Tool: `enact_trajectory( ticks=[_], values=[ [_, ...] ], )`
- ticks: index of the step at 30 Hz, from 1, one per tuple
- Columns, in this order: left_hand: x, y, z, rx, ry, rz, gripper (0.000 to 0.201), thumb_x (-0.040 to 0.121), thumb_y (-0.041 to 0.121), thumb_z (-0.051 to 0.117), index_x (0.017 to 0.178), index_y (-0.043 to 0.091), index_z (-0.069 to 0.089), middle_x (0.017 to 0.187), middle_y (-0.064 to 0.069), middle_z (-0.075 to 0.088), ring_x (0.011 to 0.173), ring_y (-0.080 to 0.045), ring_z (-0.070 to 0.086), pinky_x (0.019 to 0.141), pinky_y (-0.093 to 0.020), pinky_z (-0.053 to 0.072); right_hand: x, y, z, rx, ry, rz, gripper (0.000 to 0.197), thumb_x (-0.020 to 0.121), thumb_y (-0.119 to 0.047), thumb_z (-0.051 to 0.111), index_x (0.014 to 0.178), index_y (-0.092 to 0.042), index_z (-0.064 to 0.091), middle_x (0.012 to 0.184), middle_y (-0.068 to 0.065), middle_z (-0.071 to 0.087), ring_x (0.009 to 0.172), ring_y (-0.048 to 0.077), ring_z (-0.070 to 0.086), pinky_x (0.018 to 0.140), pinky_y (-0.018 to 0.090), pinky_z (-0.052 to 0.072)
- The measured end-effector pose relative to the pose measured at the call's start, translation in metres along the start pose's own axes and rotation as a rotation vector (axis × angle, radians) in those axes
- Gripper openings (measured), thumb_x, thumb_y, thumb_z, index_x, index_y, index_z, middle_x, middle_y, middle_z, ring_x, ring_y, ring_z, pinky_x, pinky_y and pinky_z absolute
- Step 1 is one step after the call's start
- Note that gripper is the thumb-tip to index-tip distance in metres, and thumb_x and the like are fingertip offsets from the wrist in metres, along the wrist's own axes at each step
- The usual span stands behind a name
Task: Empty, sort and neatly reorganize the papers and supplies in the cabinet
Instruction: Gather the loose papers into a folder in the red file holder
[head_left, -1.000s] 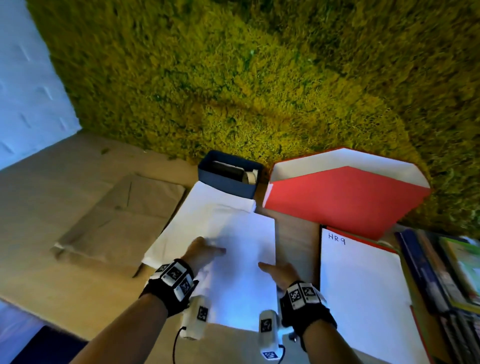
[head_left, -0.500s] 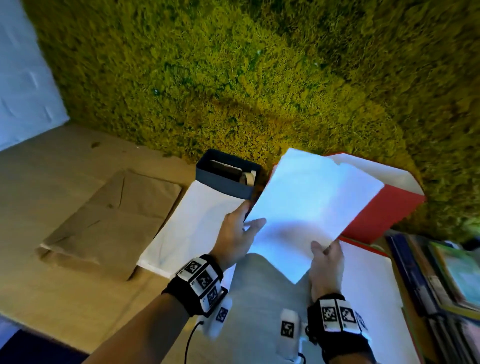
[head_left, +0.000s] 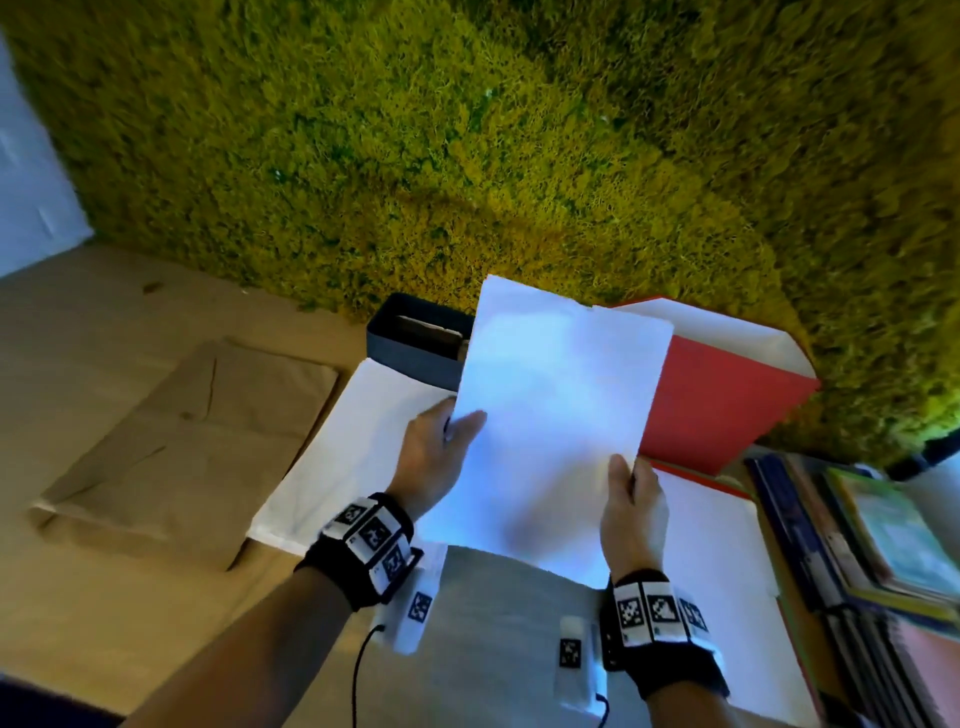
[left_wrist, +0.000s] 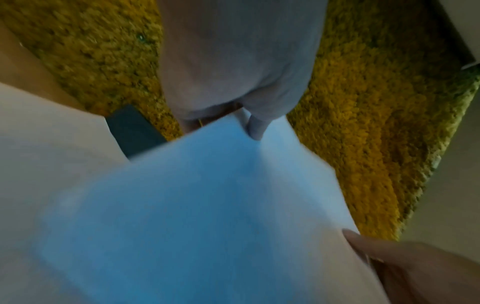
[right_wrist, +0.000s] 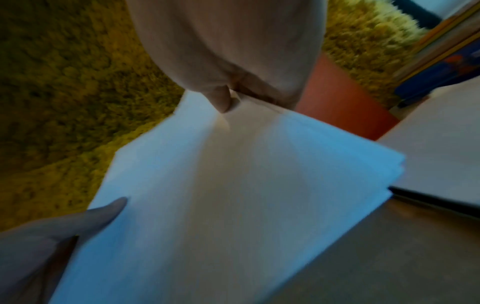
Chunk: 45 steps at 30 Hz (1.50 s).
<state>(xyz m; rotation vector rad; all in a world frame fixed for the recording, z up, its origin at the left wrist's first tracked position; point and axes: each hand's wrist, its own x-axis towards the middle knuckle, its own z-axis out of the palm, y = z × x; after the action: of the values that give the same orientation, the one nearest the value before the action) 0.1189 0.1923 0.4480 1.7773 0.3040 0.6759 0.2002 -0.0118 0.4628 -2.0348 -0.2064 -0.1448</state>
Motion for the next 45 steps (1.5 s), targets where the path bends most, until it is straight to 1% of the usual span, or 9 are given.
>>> enact_trajectory(
  ticks=[5, 8, 10, 13, 18, 23, 28, 40, 45],
  values=[
    [0.032, -0.027, -0.071, 0.294, 0.076, -0.252, 0.042, 0.087, 0.028, 0.065, 0.062, 0.012, 0.035, 0.054, -0.002, 0.027, 0.052, -0.024, 0.029, 0.053, -0.033, 0.019, -0.005, -0.010, 0.070, -0.224, -0.317, 0.025, 0.023, 0.099, -0.024, 0.046, 0.093, -0.004, 0.054, 0.097, 0.026, 0.060, 0.094, 0.035, 0.059, 0.081, 0.038, 0.041],
    [0.034, -0.059, -0.111, 0.497, 0.023, -0.480, 0.027, 0.087, 0.034, 0.067, 0.094, 0.009, 0.063, 0.092, -0.015, 0.065, 0.086, -0.033, 0.061, 0.069, -0.035, 0.045, -0.020, -0.008, 0.114, -0.288, -0.509, 0.095, 0.029, 0.098, -0.027, 0.047, 0.086, -0.003, 0.059, 0.098, 0.026, 0.064, 0.101, 0.037, 0.061, 0.078, 0.035, 0.041],
    [0.030, -0.078, -0.125, 0.622, -0.077, -0.583, 0.059, 0.088, 0.044, 0.067, 0.133, 0.010, 0.052, 0.133, -0.014, 0.055, 0.120, -0.034, 0.053, 0.094, -0.038, 0.046, -0.029, -0.009, 0.131, -0.426, -0.599, 0.167, 0.043, 0.097, -0.036, 0.047, 0.105, 0.003, 0.064, 0.115, 0.027, 0.063, 0.112, 0.036, 0.058, 0.089, 0.036, 0.042],
    [0.023, -0.091, -0.131, 0.681, -0.127, -0.680, 0.079, 0.085, 0.050, 0.069, 0.140, 0.003, 0.038, 0.142, -0.019, 0.042, 0.127, -0.035, 0.044, 0.097, -0.036, 0.040, -0.037, -0.006, 0.144, -0.451, -0.654, 0.321, 0.059, 0.093, -0.042, 0.053, 0.129, 0.005, 0.050, 0.133, 0.023, 0.052, 0.126, 0.033, 0.048, 0.100, 0.033, 0.037],
    [0.020, -0.103, -0.128, 0.683, -0.092, -0.682, 0.078, 0.081, 0.048, 0.073, 0.135, 0.002, 0.042, 0.137, -0.020, 0.045, 0.124, -0.036, 0.045, 0.100, -0.038, 0.041, -0.027, -0.001, 0.159, -0.070, -0.581, 0.560, 0.026, 0.081, -0.036, 0.071, 0.080, -0.011, 0.061, 0.100, 0.016, 0.067, 0.091, 0.032, 0.064, 0.081, 0.044, 0.054],
    [0.021, -0.096, -0.123, 0.698, -0.084, -0.716, 0.080, 0.077, 0.052, 0.072, 0.138, 0.009, 0.044, 0.132, -0.018, 0.048, 0.122, -0.035, 0.048, 0.099, -0.035, 0.042, -0.015, 0.007, 0.168, 0.027, -0.583, 0.685, 0.043, 0.074, -0.030, 0.079, 0.105, -0.003, 0.066, 0.097, 0.014, 0.066, 0.082, 0.027, 0.061, 0.062, 0.028, 0.046],
    [0.011, -0.089, -0.095, 0.654, -0.196, -0.677, 0.080, 0.071, 0.051, 0.073, 0.137, 0.012, 0.048, 0.136, -0.011, 0.047, 0.122, -0.030, 0.048, 0.095, -0.032, 0.045, -0.015, 0.020, 0.150, -0.361, -0.411, 0.637, 0.091, 0.073, -0.035, 0.077, 0.136, 0.008, 0.028, 0.135, 0.019, 0.044, 0.129, 0.033, 0.042, 0.102, 0.039, 0.037],
    [-0.002, -0.054, 0.005, 0.772, -0.282, -0.715, 0.079, 0.088, 0.058, 0.057, 0.137, -0.001, 0.039, 0.140, -0.018, 0.031, 0.132, -0.038, 0.026, 0.106, -0.046, 0.032, 0.002, 0.063, 0.073, -0.262, -0.453, 0.524, 0.092, 0.068, -0.073, 0.059, 0.140, -0.017, 0.044, 0.143, 0.011, 0.045, 0.135, 0.029, 0.036, 0.104, 0.032, 0.029],
    [0.010, -0.015, 0.049, 0.828, -0.174, -0.503, 0.080, 0.087, 0.055, 0.059, 0.139, 0.000, 0.032, 0.137, -0.017, 0.033, 0.129, -0.036, 0.033, 0.100, -0.047, 0.037, 0.019, 0.066, 0.027, -0.336, -0.315, 0.480, 0.063, 0.087, -0.049, 0.061, 0.135, -0.011, 0.048, 0.135, 0.018, 0.051, 0.124, 0.033, 0.047, 0.100, 0.033, 0.037]
  ],
)
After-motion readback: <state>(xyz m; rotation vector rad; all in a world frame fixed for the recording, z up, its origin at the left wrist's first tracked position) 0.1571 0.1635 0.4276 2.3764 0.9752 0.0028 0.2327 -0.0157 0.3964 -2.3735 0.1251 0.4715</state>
